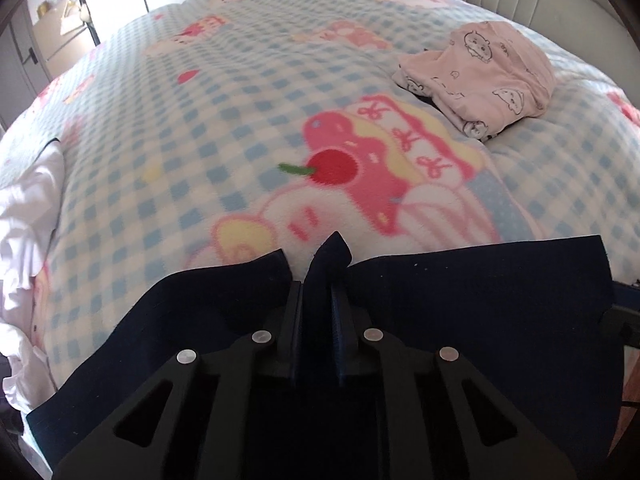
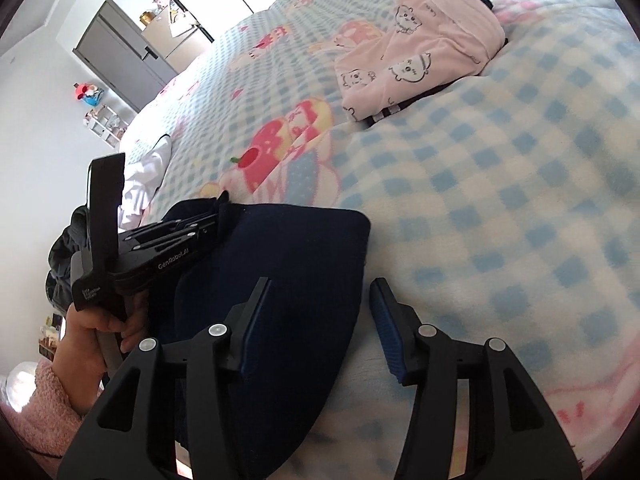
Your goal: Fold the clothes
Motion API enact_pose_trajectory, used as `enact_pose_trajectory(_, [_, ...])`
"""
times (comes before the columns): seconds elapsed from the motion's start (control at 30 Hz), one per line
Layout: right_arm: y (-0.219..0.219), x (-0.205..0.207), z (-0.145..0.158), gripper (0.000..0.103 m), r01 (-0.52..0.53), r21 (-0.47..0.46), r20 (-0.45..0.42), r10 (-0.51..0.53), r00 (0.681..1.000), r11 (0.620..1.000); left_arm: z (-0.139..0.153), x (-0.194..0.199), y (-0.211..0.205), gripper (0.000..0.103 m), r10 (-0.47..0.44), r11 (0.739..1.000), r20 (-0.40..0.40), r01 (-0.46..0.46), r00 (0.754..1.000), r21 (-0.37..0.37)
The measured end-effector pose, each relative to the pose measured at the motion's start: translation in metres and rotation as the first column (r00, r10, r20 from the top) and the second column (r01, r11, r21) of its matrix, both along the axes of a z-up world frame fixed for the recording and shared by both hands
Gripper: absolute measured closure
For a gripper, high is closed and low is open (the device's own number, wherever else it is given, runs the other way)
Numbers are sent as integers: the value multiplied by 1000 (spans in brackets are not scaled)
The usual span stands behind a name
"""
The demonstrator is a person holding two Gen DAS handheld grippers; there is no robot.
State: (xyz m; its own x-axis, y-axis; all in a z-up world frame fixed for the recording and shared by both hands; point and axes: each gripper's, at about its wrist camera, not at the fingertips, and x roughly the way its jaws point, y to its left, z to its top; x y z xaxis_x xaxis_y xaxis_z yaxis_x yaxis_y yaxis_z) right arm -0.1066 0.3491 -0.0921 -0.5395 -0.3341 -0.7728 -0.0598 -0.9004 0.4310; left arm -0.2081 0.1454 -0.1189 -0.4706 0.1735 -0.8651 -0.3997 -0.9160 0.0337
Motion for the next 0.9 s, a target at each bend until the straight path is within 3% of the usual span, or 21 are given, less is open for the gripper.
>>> enact_pose_trajectory(0.1, [13,5,8,51,116,70,-9,-116,993,991,12,6,-18,95,83,997,-53,-82,995,16])
enact_pose_trajectory(0.17, [21,7,11,51,185,138,-12,-185,983,973,19,6,-36,95,149,986,-50,-145,988,77])
enact_pose_trajectory(0.23, [25,4,8,51,164,122,9,-166,986,979,23,6,-50,95,209,971,-52,-200,977,131])
enact_pose_trajectory(0.33, [19,-3,1,51,66,-21,28,-65,997,998,26,8,-64,93,207,950,-23,-196,978,242])
enact_pose_trajectory(0.4, [12,-12,-4,47,-15,-109,20,17,1000,994,25,8,-69,91,156,929,26,-155,987,335])
enact_pose_trajectory(0.43, [7,-18,-7,40,-50,-138,19,53,998,989,24,7,-65,88,127,930,42,-134,991,343])
enact_pose_trajectory(0.5, [1,-32,-19,35,-87,-163,41,95,995,983,19,4,-57,86,109,948,44,-117,993,296])
enact_pose_trajectory(0.63, [0,-42,-24,89,-90,-100,50,96,994,991,13,-1,-43,87,82,970,36,-88,996,228])
enact_pose_trajectory(0.67, [3,-36,-17,93,-82,-93,24,85,996,992,19,0,-42,94,71,970,-1,-68,997,231])
enact_pose_trajectory(0.7, [6,-30,-9,97,-66,-78,0,66,998,995,26,1,-41,94,59,971,-37,-49,998,235])
enact_pose_trajectory(0.83, [24,-4,21,99,18,-26,-97,-20,995,1000,39,-9,-37,94,14,955,-53,3,998,297])
enact_pose_trajectory(0.9, [34,-1,25,99,45,-34,-114,-49,992,998,37,-19,-28,92,5,960,-36,5,999,281])
